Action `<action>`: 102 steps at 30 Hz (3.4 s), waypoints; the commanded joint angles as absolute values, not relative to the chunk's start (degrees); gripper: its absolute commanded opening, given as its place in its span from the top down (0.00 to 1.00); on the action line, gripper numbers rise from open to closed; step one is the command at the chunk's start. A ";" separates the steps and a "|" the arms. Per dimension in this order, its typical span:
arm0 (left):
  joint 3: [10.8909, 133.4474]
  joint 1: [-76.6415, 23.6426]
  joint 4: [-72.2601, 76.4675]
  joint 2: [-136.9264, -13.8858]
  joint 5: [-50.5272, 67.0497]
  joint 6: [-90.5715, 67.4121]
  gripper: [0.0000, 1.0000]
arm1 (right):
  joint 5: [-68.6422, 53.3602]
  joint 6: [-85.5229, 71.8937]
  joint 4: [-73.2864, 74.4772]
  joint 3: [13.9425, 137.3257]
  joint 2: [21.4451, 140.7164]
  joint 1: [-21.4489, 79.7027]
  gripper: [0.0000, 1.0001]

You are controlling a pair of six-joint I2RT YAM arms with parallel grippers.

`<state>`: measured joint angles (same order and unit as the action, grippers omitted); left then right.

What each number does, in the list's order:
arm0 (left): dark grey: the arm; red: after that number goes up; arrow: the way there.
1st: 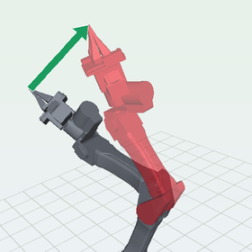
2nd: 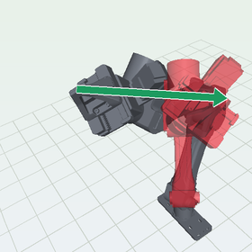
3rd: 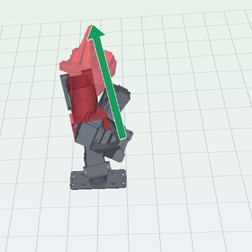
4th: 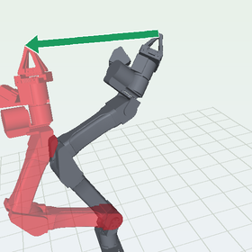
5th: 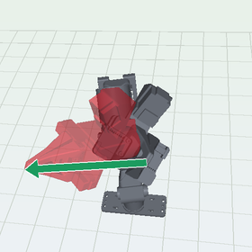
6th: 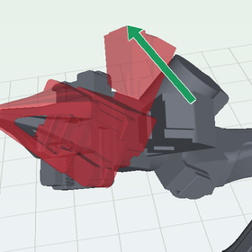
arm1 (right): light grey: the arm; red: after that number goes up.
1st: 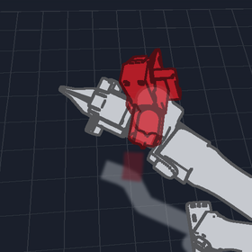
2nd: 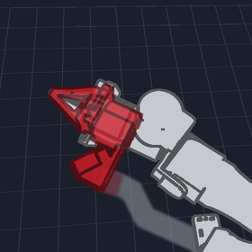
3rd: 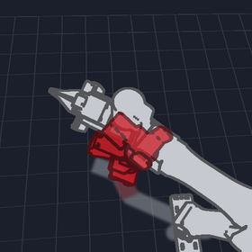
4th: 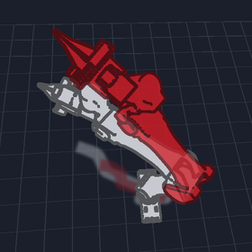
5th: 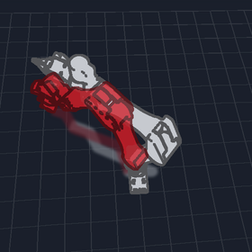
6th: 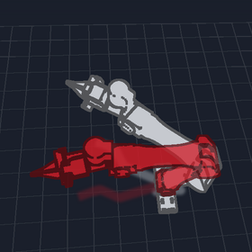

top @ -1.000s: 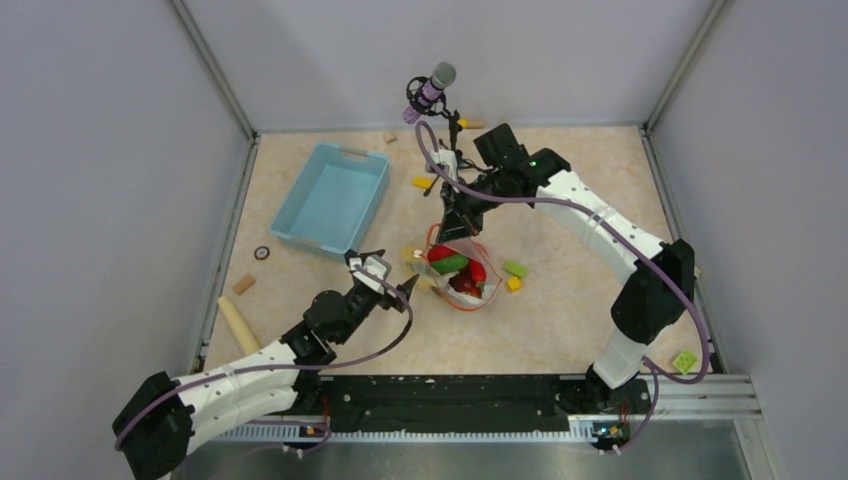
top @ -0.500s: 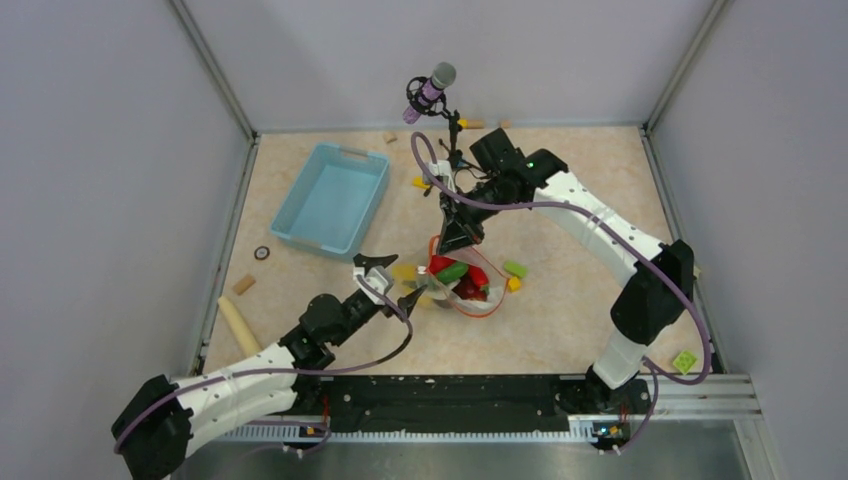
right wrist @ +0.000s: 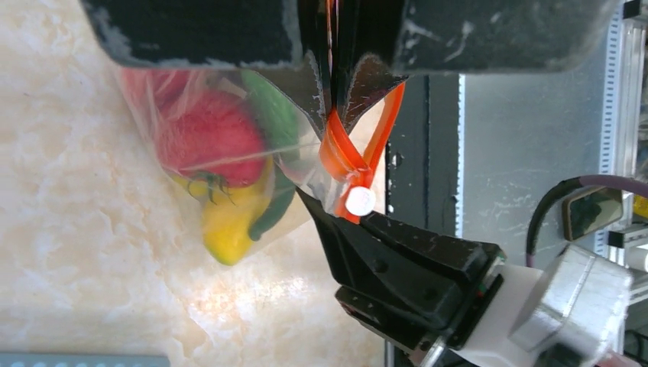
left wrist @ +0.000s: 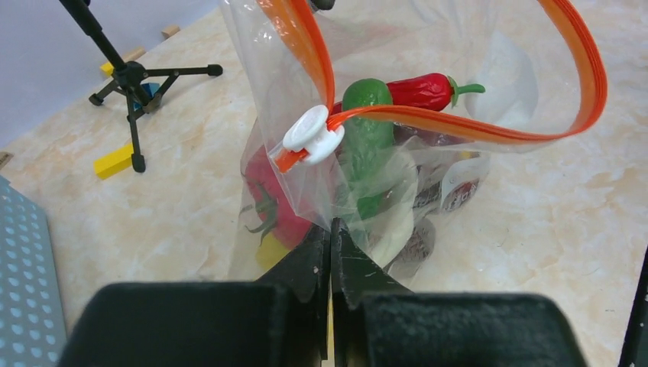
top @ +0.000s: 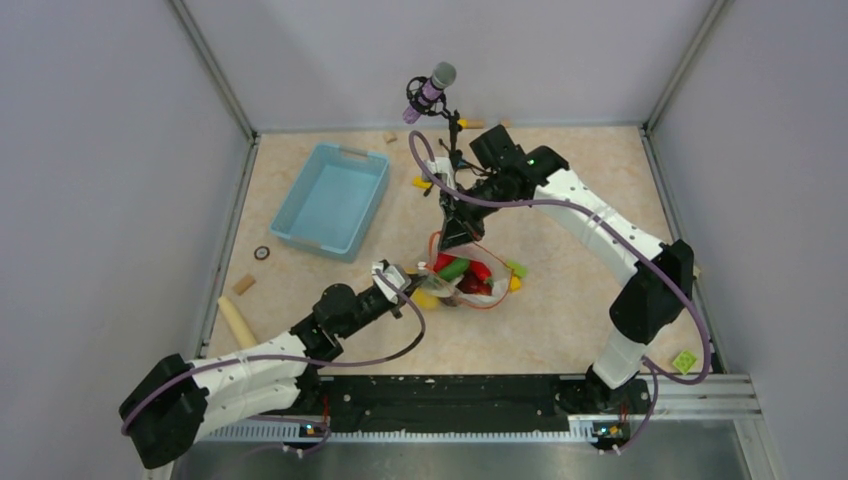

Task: Place the food in the zip-top bag and seal the zipper
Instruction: Zip the zipper food storage bag at the center of the board.

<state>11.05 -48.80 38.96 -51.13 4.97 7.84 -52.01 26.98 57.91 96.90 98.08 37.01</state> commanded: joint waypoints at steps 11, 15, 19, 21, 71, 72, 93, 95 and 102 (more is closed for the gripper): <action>11.31 -48.83 40.65 -42.36 5.66 -1.12 1.00 | -35.58 19.25 41.71 89.07 88.48 37.63 0.50; 13.85 -48.79 36.93 -44.37 3.39 -3.67 1.00 | -34.96 19.53 35.19 83.12 81.77 37.61 0.36; 14.71 -48.78 37.55 -47.75 2.51 -5.36 1.00 | -31.26 19.05 25.90 75.67 72.95 37.62 0.25; 15.04 -48.83 38.40 -48.95 1.36 -6.53 1.00 | -31.19 19.63 22.66 72.16 69.42 37.66 0.22; 21.10 -48.90 37.56 -53.28 -2.77 -17.60 0.38 | -41.00 26.79 30.35 78.19 78.86 45.53 1.00; 20.83 -48.93 37.41 -52.42 -3.22 -16.93 0.31 | -41.99 27.45 30.35 77.70 78.13 45.58 1.00; 20.37 -48.92 31.04 -44.31 1.95 -2.66 0.31 | -42.44 29.20 33.47 78.01 78.72 45.53 1.00; 20.30 -48.87 30.83 -43.52 2.05 -2.47 0.31 | -42.28 29.19 33.42 78.11 78.90 45.53 1.00; 20.36 -48.91 30.84 -42.43 5.27 -2.02 0.31 | -42.34 28.61 33.46 78.72 80.12 45.55 1.00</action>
<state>19.07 -48.80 29.10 -43.22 3.03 -3.25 -41.65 28.03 34.33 76.16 79.40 44.97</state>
